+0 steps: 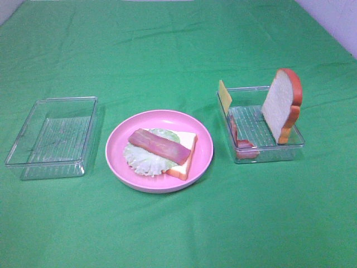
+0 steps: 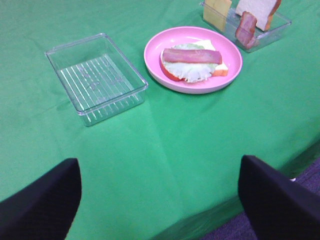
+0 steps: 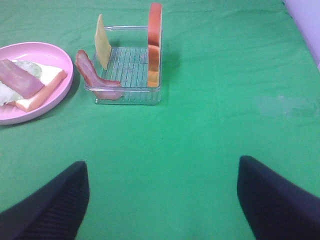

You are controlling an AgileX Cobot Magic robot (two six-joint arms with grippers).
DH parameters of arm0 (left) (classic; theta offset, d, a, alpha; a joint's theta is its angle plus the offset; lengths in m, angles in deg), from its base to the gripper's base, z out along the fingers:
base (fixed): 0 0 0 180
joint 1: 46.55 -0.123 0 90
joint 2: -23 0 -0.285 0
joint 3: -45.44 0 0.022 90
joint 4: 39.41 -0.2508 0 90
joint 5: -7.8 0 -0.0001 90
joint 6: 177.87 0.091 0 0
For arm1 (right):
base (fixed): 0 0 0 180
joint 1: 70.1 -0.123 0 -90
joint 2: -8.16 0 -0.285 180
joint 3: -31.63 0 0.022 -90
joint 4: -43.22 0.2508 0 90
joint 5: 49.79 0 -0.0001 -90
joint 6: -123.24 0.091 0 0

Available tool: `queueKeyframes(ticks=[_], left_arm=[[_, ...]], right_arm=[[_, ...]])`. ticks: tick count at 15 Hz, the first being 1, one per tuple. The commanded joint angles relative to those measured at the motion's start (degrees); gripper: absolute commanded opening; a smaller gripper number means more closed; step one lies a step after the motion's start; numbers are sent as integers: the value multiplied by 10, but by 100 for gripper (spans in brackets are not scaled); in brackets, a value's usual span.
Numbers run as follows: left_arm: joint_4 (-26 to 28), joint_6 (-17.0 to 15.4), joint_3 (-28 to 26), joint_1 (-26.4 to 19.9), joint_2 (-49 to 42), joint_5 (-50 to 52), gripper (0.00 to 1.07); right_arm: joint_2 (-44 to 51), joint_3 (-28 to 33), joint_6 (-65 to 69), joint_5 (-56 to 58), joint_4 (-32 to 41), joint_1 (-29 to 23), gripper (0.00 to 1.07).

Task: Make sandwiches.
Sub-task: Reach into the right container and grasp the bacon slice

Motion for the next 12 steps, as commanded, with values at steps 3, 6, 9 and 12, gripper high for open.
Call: queueKeyframes(ticks=[3,6,9,12], left_arm=[[11,18,34,2,-11,55,80],[19,30,34,2,-11,55,80],[47,78,34,2,-11,55,80],[43,73,34,2,-11,56,80]], right_arm=[[-69,-11,-6,-40,8,3,77],[-180,-14,-14,-136,44,3,76],[-334,-14,-94,-219,123,3,76],[-513,-45,-219,-228,232,3,76]])
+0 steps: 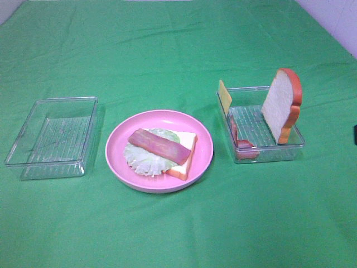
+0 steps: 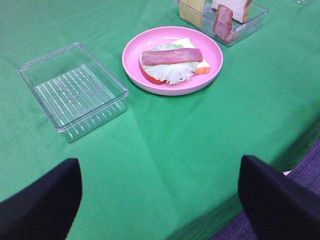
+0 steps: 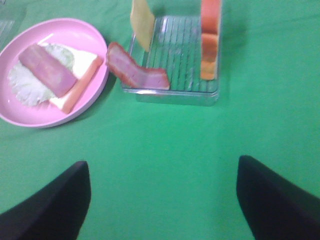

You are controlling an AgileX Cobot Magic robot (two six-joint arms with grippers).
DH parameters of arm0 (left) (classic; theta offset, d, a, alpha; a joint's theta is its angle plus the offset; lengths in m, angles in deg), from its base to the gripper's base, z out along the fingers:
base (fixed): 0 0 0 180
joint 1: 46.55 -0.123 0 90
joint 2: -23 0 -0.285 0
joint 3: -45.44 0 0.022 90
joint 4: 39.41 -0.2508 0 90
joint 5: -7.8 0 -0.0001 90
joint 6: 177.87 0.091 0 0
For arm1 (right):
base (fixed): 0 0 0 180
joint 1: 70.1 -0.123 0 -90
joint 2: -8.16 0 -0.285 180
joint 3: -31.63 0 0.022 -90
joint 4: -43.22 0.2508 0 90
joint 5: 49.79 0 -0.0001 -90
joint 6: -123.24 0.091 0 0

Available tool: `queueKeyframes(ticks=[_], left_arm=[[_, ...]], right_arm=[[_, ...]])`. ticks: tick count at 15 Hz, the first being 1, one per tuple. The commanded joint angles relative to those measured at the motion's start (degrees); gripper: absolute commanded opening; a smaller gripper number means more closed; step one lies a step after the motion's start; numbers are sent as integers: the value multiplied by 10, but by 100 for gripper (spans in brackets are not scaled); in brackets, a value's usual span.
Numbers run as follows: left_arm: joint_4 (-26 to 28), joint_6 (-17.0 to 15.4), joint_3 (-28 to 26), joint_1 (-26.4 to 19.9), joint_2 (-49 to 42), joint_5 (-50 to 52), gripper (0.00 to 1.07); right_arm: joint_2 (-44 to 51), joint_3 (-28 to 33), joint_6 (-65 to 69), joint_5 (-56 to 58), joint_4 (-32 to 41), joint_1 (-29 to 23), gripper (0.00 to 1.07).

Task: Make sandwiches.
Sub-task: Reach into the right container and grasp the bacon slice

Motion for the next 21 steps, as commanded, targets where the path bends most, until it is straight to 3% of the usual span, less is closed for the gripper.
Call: queueKeyframes(ticks=[1,7,10,14,15,21], left_arm=[[1,3,1,2,-11,6,80],[1,3,1,2,-11,6,80],[1,3,1,2,-11,6,80],[1,3,1,2,-11,6,80],[1,3,1,2,-11,6,80],[1,3,1,2,-11,6,80]], right_arm=[[-123,-49,-93,-2,74,2,75],[-371,-256,-76,85,87,-5,68],[-421,-299,-27,77,33,-80,67],[-519,-391,199,89,-80,-207,62],[-573,-446,262,123,-134,-231,62],[-692,-552,306,163,-181,-230,62]])
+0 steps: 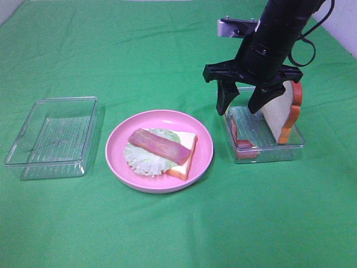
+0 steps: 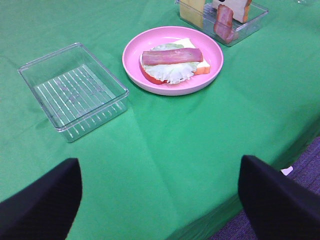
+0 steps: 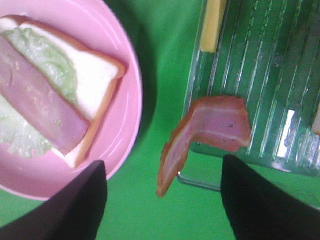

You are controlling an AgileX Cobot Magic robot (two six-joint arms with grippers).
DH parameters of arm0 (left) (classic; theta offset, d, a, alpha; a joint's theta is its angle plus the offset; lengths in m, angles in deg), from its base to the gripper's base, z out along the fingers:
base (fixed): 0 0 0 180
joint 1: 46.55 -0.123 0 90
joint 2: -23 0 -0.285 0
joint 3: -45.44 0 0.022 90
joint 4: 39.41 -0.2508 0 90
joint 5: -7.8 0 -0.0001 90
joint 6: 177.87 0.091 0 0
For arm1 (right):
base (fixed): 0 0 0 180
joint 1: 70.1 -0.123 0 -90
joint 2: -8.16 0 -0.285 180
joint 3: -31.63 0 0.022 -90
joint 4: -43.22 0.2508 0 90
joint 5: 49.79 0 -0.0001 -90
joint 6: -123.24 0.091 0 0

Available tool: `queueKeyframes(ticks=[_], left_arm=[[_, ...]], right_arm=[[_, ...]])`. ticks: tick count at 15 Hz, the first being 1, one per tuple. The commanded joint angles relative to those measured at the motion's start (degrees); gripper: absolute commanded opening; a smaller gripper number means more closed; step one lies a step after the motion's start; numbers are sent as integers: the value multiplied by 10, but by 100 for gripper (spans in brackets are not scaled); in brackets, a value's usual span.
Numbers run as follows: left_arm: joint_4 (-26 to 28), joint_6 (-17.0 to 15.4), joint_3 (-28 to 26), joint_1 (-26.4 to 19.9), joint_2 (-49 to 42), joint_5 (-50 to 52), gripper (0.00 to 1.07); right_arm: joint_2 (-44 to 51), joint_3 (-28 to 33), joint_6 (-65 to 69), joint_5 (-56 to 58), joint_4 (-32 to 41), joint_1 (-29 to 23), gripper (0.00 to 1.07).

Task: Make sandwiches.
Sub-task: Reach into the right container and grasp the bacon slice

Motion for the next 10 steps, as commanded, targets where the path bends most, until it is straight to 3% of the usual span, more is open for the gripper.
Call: queueKeyframes(ticks=[1,7,8,10], left_arm=[[1,3,1,2,-11,6,80],[1,3,1,2,-11,6,80],[1,3,1,2,-11,6,80],[1,3,1,2,-11,6,80]], right_arm=[[-38,-28,12,13,-41,1,62],[-96,-46,21,15,-77,1,56],[-99,-46,21,15,-77,1,49],[-99,-47,21,15,-77,1,26]])
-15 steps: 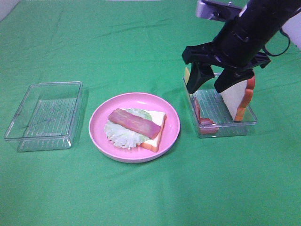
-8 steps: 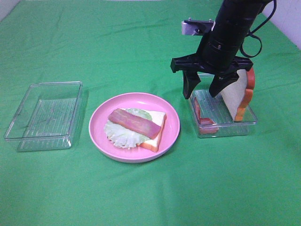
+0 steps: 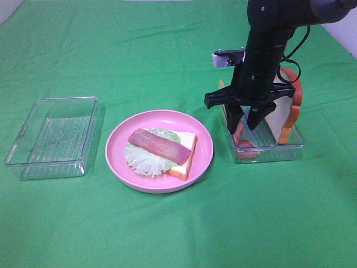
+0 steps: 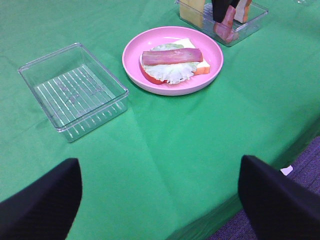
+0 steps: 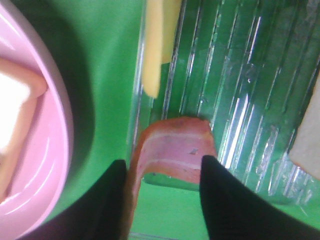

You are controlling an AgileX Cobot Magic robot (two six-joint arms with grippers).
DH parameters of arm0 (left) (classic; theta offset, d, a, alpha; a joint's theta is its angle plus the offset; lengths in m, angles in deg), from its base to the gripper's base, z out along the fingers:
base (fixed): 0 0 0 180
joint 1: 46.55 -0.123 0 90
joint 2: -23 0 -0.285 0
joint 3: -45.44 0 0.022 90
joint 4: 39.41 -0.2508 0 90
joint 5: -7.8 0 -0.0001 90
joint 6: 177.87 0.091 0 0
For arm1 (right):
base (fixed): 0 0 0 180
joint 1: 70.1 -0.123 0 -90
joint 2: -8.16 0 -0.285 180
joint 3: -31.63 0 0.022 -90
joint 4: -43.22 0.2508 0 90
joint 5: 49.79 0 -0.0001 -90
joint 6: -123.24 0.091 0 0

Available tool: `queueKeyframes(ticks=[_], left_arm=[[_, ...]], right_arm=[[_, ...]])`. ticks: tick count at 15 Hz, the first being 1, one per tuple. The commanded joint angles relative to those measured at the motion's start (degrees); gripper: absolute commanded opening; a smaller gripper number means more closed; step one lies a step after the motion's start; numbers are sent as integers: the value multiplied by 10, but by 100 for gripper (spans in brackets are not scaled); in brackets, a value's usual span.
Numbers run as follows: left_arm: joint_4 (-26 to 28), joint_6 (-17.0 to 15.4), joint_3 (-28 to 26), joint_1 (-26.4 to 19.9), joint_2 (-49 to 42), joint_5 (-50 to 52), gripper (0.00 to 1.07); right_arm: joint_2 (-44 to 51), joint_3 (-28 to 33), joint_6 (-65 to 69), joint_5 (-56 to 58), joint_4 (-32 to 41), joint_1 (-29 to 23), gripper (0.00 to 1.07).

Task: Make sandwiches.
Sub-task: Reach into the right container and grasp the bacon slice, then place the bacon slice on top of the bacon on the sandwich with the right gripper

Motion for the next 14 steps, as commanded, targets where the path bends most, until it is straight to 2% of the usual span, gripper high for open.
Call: queueKeyframes(ticks=[1,3,5,11,14], left_arm=[[1,3,1,2,-11,6,80],[1,3,1,2,-11,6,80],[1,3,1,2,-11,6,80],[1,3,1,2,-11,6,80],[1,3,1,2,-11,6,80]], right_arm=[[1,-4,4,2,-7,1,19],[1,-4,4,7,-3,1,0],[1,-14,4,23,2,1,0],[2,-124,3,172,18,0,0],[48,-130,-1,171,104,0,0]])
